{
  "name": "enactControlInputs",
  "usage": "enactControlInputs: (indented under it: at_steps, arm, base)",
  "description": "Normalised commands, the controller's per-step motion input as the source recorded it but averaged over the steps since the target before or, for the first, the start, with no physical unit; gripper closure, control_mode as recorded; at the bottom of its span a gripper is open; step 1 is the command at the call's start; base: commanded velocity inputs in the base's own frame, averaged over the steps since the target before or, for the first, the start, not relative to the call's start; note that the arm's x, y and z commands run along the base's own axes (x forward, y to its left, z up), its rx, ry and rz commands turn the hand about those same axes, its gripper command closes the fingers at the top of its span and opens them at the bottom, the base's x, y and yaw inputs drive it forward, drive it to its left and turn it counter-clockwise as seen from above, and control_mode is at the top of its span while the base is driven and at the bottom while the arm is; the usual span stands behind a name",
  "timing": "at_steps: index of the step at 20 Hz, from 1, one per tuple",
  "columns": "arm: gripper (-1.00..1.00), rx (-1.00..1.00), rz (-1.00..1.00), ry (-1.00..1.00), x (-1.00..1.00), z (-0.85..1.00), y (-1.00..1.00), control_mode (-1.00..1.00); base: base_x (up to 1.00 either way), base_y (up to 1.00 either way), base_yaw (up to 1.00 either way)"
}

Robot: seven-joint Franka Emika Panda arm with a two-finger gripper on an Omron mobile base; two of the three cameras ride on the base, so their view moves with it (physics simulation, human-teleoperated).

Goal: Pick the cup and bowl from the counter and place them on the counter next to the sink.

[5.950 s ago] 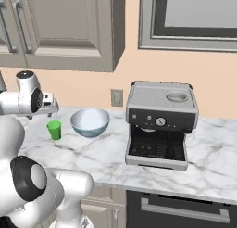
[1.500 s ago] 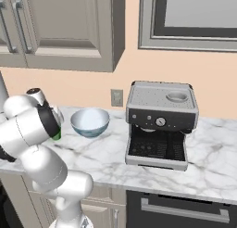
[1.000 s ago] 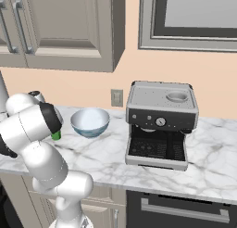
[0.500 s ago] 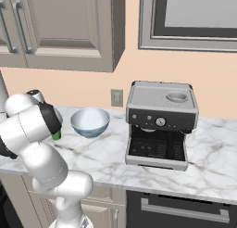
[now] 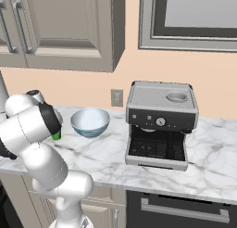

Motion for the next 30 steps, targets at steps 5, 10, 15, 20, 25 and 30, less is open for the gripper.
enactControlInputs:
  at_steps: [5, 10, 15, 20, 25, 30]
  arm:
    - [1.00, 0.00, 0.00, -0.02, -0.09, 0.05, 0.00, -1.00]
    - [1.00, 0.00, 0.00, -0.10, -0.64, 0.37, -0.03, -1.00]
    - [1.00, 0.03, -0.01, -0.10, -0.83, 0.61, -0.35, -1.00]
    - [1.00, 0.09, -0.02, 0.00, -0.53, 0.45, -0.84, -1.00]
    - [1.00, 0.11, -0.01, 0.00, -0.26, 0.32, -1.00, -1.00]
    - [1.00, 0.14, 0.00, 0.00, -0.44, 0.41, -0.85, -1.00]
  base:
    - [0.00, 0.00, 0.00]
    - [0.00, 0.00, 0.00]
    - [0.00, 0.00, 0.00]
    - [0.00, 0.00, 0.00]
    - [0.00, 0.00, 0.00]
    - [0.00, 0.00, 0.00]
